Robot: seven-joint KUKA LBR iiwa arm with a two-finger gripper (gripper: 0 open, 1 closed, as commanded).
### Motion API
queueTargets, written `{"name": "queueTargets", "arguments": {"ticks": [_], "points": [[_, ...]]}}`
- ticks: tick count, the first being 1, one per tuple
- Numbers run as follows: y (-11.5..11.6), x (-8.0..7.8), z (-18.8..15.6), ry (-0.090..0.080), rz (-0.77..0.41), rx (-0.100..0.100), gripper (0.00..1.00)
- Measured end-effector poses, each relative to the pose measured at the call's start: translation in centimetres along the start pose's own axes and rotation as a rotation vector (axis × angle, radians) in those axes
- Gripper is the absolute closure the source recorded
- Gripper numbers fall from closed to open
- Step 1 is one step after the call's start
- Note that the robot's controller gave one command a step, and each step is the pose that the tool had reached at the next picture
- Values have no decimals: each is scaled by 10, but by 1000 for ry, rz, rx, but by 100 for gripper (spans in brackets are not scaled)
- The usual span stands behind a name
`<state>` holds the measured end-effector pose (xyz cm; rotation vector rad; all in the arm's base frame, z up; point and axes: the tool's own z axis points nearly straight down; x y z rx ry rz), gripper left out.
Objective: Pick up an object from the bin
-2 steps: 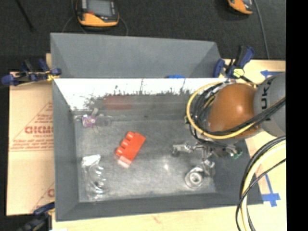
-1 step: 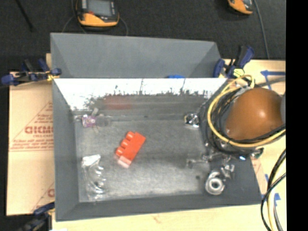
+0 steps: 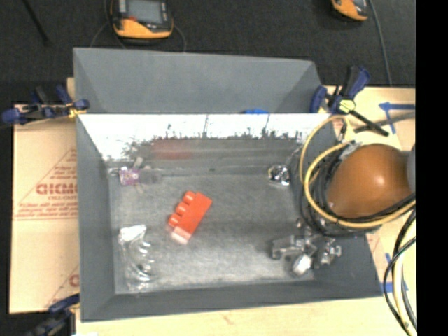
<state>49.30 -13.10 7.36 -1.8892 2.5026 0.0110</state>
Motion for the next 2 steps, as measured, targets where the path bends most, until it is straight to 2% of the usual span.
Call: {"name": "queueTargets", "arguments": {"ticks": [1,2], "points": [[0,3,2,3,0,0,100],[-14,13,-166,9,-60,12,100]]}}
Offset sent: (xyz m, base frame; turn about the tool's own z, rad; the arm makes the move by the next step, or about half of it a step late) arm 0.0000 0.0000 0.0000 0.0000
